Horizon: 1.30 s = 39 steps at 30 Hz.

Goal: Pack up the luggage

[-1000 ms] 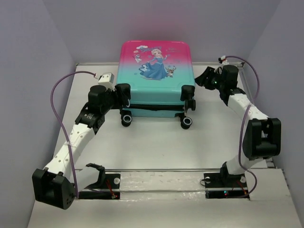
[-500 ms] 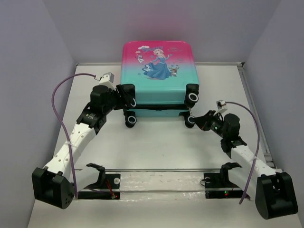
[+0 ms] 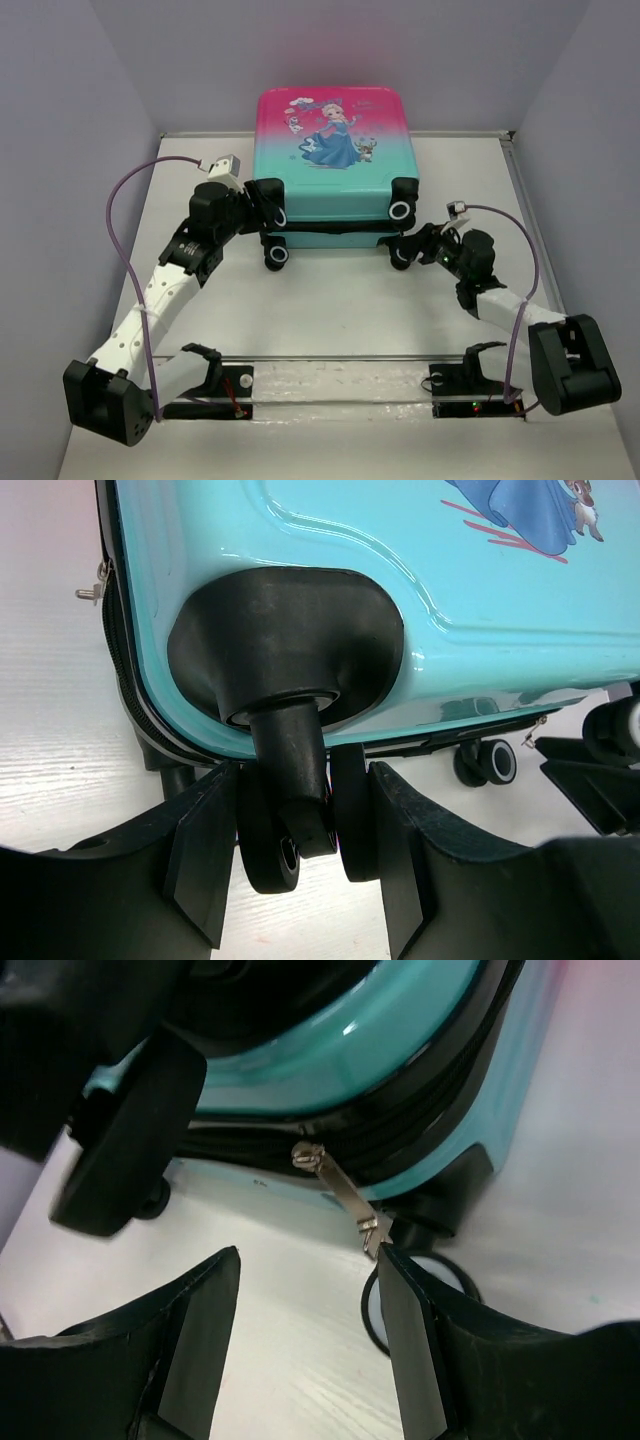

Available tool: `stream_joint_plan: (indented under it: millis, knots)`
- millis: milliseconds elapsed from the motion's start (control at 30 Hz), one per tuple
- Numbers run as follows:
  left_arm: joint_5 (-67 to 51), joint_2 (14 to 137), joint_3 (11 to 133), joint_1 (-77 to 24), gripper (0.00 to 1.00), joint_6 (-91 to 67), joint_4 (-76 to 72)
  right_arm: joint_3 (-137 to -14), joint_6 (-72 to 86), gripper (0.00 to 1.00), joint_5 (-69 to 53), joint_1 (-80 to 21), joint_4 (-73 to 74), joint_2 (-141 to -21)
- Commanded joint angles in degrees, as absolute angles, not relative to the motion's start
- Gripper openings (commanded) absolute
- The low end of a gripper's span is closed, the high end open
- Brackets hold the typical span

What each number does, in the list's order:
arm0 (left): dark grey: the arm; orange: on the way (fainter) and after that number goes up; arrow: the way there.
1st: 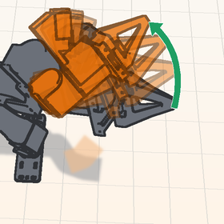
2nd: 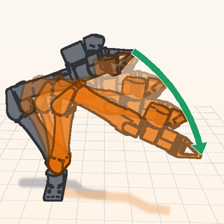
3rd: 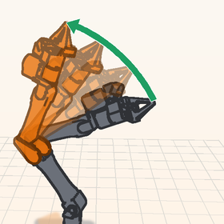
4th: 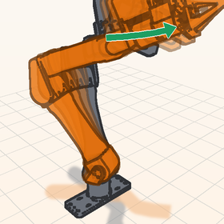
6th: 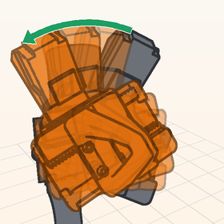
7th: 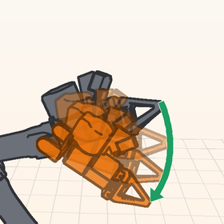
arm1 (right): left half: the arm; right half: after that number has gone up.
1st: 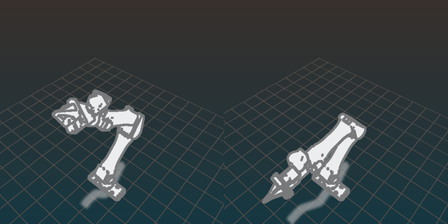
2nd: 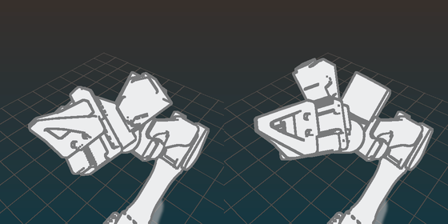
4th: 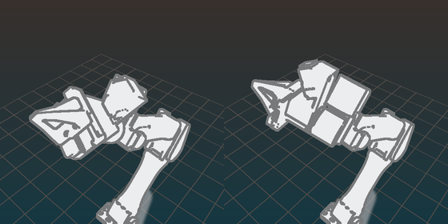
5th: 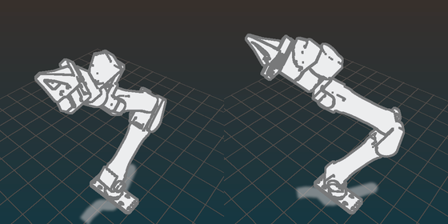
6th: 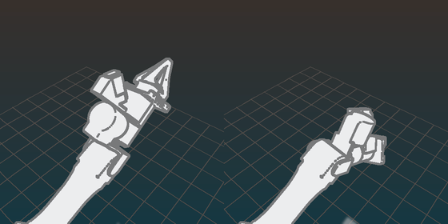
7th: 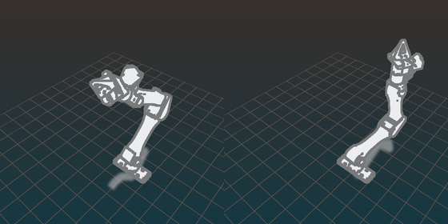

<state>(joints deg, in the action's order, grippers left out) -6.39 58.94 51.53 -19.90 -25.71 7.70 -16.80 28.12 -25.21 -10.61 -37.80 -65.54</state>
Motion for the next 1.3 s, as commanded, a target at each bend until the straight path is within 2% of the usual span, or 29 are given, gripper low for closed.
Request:
stream_joint_plan:
  millis: [0,200,333,567,600,633,667,700,800,867,900,933,1000,1033,1067,1133,1167,1267]
  knots:
    - [-12.2,52.9,55.9,-21.2,0.06,-22.9,-6.7,-21.5,22.2,0.63,-24.9,-11.0,-43.1,-70.7]
    - [-11.3,53.3,56.3,-21.1,0.06,-21.8,-6.4,-22.1,23.5,0.62,-28.0,-11.0,-51.9,-77.2]
    - [-8.8,52.6,56.8,-21.1,0.06,-21.0,-5.4,-21.2,24.6,0.53,-28.3,-11.0,-58.0,-81.3]
    - [-8.4,52.2,55.5,-21.1,0.06,-20.5,-4.6,-21.8,24.8,0.49,-26.3,-11.0,-59.5,-82.1]
    - [-8.6,52.1,55.3,-21.1,0.06,-20.5,-4.6,-21.8,25.1,0.45,-26.0,-11.0,-59.5,-82.3]
    - [-8.5,52.1,54.9,-21.1,0.06,-20.5,-4.7,-21.5,25.6,0.31,-25.1,-11.0,-59.6,-82.3]
    - [-8.7,52.2,54.8,-21.1,0.06,-20.5,-4.9,-21.3,26.3,0.26,-24.5,-11.0,-59.6,-81.9]
    - [-9.0,52.5,54.8,-21.1,0.06,-20.7,-5.4,-21.1,26.4,0.17,-23.7,-11.7,-59.1,-81.7]
    - [-12.4,52.8,54.8,-21.0,0.06,-22.1,-7.4,-20.6,25.6,0.07,-20.0,-16.1,-56.6,-80.4]
    - [-14.8,52.9,54.6,-21.2,0.06,-23.1,-8.6,-18.8,24.4,0.07,-11.5,-21.1,-56.7,-78.9]
    - [-15.5,53.1,54.4,-21.1,0.06,-24.4,-9.7,-18.6,23.1,0.07,-6.6,-27.7,-54.9,-77.6]
    - [-16.3,53.3,54.2,-21.2,0.06,-25.0,-10.3,-18.5,22.7,0.07,4.2,-31.3,-54.3,-77.3]
    - [-18.5,53.7,54.1,-21.2,0.06,-26.2,-11.2,-19.2,19.9,0.07,13.3,-38.4,-54.4,-78.2]
    - [-19.2,54.1,53.9,-21.2,0.06,-27.2,-12.3,-20.0,19.4,0.07,18.5,-44.5,-53.6,-80.7]
    - [-20.4,54.4,53.6,-21.2,0.06,-27.7,-12.7,-21.0,18.9,0.07,26.8,-46.6,-53.4,-82.3]
    - [-21.3,55.2,53.5,-21.6,0.06,-28.9,-14.0,-25.0,17.5,0.07,32.8,-52.5,-51.6,-85.2]
    - [-21.7,55.4,53.4,-21.9,0.06,-29.2,-14.4,-26.6,17.3,0.07,40.3,-54.4,-51.0,-88.5]
    - [-22.8,56.3,53.4,-23.1,0.06,-30.3,-15.6,-30.3,12.8,0.07,51.6,-60.6,-54.8,-92.7]
